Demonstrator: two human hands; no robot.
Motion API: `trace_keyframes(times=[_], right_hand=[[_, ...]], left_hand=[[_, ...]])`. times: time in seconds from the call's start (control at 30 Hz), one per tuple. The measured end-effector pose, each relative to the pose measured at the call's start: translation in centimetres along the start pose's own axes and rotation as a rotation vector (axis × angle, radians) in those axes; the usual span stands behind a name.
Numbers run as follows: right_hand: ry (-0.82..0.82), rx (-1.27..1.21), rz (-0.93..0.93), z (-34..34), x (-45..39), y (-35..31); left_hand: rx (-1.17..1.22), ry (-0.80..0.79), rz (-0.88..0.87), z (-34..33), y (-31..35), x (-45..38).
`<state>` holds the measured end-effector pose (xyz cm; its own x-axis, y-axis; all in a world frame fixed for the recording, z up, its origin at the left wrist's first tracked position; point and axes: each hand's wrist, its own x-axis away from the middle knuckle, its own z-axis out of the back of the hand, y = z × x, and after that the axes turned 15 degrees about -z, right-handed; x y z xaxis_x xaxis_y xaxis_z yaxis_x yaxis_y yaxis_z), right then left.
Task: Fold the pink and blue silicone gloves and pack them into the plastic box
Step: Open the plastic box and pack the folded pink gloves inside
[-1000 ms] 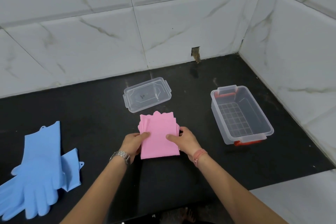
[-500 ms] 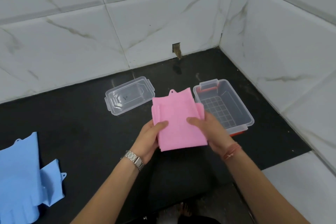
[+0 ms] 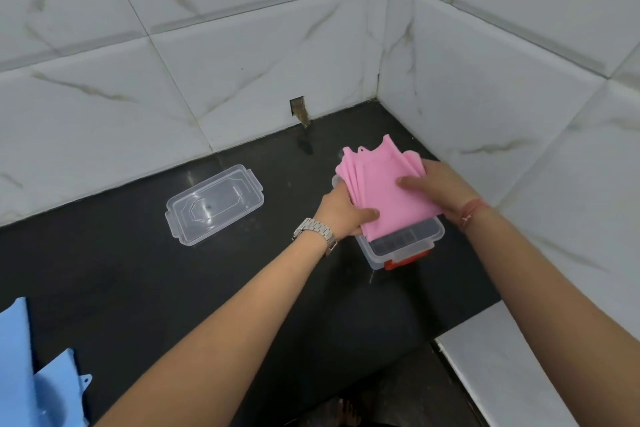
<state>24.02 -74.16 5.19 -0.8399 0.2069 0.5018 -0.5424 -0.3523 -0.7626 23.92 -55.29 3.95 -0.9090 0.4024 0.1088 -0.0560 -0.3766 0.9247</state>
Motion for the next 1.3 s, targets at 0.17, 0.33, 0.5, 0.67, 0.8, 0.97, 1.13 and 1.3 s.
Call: trace_keyframes(times=[0.17, 0.33, 0.5, 0.67, 0.8, 0.97, 1.13, 1.3], right_hand=[[0.106, 0.238, -0.001, -1.1, -1.5, 0.7], [0.15, 0.365, -0.004, -1.9, -1.7, 0.7], [0.227, 0.476, 0.018, -2.5, -1.9, 0.4], [0.283, 0.551, 0.023, -2.7, -2.2, 0.6], [0.287, 0.535, 0.054, -2.7, -2.3, 1.0], [0.283, 0.526, 0.08, -3.5, -2.1, 2.0], [0.36, 0.517, 0.149, -3.8, -1.7, 2.2], [0.396, 0.551, 0.182, -3.6, -1.6, 1.8]], left_hand=[[-0.332, 0.025, -0.003, -1.6, -1.0, -0.6], [-0.535, 0.075, -0.043, -2.7, -1.6, -0.6], [-0.598, 0.102, -0.074, -3.7, -1.6, -1.1], [-0.644, 0.152, -0.08, -4.8, -1.4, -1.1], [-0.707, 0.142, -0.115, -4.9, -1.3, -1.0], [-0.898, 0.148, -0.144, -5.5, -1.9, -1.0], [-0.87, 0.178, -0.147, -6.0, -1.9, -1.3], [-0.824, 0.154, -0.167, -6.1, -2.2, -1.7]])
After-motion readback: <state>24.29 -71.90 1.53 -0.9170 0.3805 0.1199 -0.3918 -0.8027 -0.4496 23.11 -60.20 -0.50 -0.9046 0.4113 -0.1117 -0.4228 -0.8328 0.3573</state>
